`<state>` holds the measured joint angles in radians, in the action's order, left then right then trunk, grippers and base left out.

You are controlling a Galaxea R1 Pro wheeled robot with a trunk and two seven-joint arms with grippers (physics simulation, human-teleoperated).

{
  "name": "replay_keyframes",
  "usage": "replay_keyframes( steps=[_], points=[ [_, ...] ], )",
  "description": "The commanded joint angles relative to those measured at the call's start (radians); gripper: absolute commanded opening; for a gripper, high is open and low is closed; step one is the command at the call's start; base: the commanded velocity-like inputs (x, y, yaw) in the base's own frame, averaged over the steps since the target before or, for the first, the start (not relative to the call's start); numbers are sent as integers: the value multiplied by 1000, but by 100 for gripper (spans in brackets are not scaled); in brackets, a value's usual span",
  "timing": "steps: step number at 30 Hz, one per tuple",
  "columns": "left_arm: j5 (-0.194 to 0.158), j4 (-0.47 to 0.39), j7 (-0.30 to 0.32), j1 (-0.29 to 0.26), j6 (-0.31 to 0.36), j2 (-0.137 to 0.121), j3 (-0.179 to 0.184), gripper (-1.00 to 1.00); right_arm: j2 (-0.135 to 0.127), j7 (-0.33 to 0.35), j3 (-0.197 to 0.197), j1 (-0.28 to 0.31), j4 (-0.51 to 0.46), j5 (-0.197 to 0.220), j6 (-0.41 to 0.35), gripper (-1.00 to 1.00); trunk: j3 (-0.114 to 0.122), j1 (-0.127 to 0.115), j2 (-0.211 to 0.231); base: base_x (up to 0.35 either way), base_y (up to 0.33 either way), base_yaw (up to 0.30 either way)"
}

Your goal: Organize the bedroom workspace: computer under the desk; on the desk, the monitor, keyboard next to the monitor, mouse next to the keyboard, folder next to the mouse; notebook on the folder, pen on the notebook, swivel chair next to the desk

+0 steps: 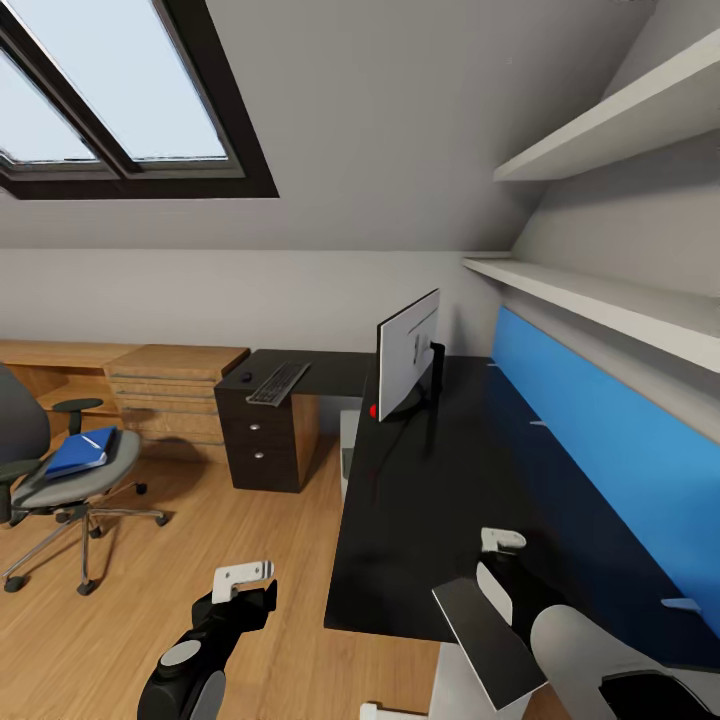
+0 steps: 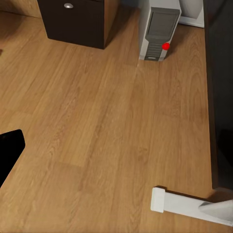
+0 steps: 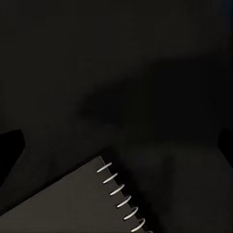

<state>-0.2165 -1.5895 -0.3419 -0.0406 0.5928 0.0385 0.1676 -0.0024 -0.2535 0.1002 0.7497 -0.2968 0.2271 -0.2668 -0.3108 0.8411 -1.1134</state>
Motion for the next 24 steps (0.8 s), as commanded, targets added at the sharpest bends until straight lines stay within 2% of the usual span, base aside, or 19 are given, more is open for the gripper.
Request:
replay_keyframes(
  steps=[1,3,4,6,7,9,12,14,15,16,18,19,24],
  points=[
    [-11,-1,-9,-1,3,0,1,100,-1,-7,8,0,-2,10,-2,100,-1,0,-1,0,0,0],
    [-11,-1,-9,-1,3,0,1,100,0,-7,8,0,-4,9,14,100,-1,0,-1,0,0,0],
    [-11,-1,-9,-1,4,0,1,100,0,-8,8,0,-5,9,56,100,-1,0,-1,0,0,0],
    [-11,-1,-9,-1,4,0,1,100,0,-9,7,0,-6,10,88,100,-1,0,-1,0,0,0],
    [-11,-1,-9,-1,4,0,1,100,-1,-11,6,-1,-20,11,143,100,-1,0,-1,0,0,0],
    [-11,-1,-9,-1,4,0,1,100,0,-11,7,-1,-38,11,159,100,-1,0,-1,0,0,0],
    [-11,-1,-9,-1,4,0,1,100,3,-12,7,-5,-100,12,141,100,-1,0,-1,0,0,0],
    [-11,-1,-9,-1,4,0,1,100,6,-13,6,-12,-163,11,109,100,-1,0,-1,0,0,0],
    [-10,-1,-9,-1,4,0,1,100,7,-15,6,-48,-273,11,49,100,-1,0,-1,0,0,0],
    [-10,-1,-9,-1,4,0,1,100,7,-15,5,-79,-341,12,13,100,-1,0,-1,0,0,0],
    [-10,-1,-9,-1,3,0,1,100,7,-16,5,-116,-421,13,-27,100,-1,0,-1,0,0,0],
    [-9,-1,-9,-1,3,0,1,100,8,-17,4,-175,-551,14,-87,100,-1,0,-1,0,0,0],
    [-9,-1,-9,-1,3,0,1,100,9,-18,5,-268,-739,17,-179,100,-1,0,-1,0,0,0]
  ],
)
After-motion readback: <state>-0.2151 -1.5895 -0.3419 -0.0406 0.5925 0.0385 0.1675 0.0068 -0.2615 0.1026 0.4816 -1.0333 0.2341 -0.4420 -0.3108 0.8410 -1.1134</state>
